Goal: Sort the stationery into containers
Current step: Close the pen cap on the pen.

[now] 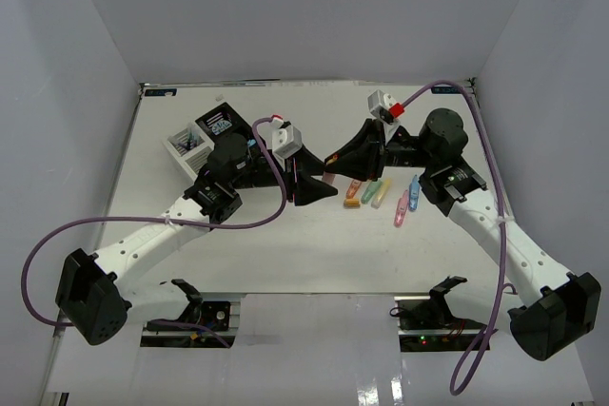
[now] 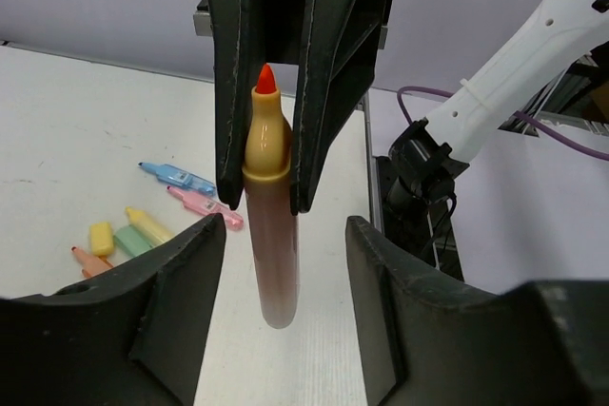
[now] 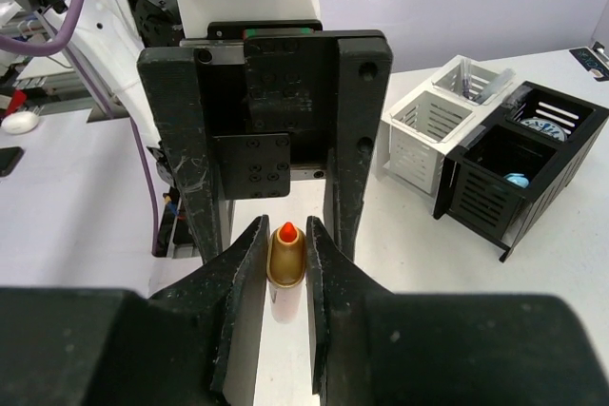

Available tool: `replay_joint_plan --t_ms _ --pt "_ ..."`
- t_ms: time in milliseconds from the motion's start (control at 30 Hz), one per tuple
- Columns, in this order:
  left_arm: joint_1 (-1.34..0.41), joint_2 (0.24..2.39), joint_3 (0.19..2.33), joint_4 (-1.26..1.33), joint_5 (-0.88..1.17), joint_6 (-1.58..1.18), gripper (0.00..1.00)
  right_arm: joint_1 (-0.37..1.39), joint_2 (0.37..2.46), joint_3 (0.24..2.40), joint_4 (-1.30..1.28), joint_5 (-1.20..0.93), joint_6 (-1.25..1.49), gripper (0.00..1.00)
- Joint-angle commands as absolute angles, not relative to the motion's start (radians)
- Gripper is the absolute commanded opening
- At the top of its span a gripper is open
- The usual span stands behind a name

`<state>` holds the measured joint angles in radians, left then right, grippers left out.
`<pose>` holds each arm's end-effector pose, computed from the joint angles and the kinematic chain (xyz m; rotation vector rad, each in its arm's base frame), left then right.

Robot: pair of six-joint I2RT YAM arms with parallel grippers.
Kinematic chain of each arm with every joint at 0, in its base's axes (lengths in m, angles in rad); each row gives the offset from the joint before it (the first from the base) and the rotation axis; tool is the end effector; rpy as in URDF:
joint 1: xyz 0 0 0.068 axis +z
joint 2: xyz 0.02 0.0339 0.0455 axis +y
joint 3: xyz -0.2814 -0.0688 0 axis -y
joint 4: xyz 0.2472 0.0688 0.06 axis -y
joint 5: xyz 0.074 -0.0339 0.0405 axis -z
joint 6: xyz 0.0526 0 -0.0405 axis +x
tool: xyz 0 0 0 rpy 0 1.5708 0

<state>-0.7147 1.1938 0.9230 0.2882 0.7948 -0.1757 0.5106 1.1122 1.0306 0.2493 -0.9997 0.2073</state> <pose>0.1880 -0.2128 0.3688 1.0705 1.3425 -1.2901 0.1945 0.1597 0.4226 -1.0733 1.2104 1.2595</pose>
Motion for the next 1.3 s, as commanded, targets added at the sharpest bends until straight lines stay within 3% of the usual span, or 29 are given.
replay_joint_plan --t_ms 0,267,733,1267 --pt "-0.712 1.186 0.934 0.334 0.807 -0.19 0.61 0.505 1.111 1.022 0.311 -1.014 0.233 0.08" --pt "-0.712 1.187 0.936 0.325 0.811 -0.195 0.46 0.506 1.109 1.008 0.342 -1.017 0.253 0.08" --pt "-0.712 1.181 0.913 0.325 0.819 -0.202 0.45 0.506 1.094 0.994 0.387 -1.005 0.281 0.08" --pt "-0.712 1.177 0.905 0.333 0.819 -0.206 0.3 0.506 1.089 0.976 0.44 -0.986 0.333 0.08"
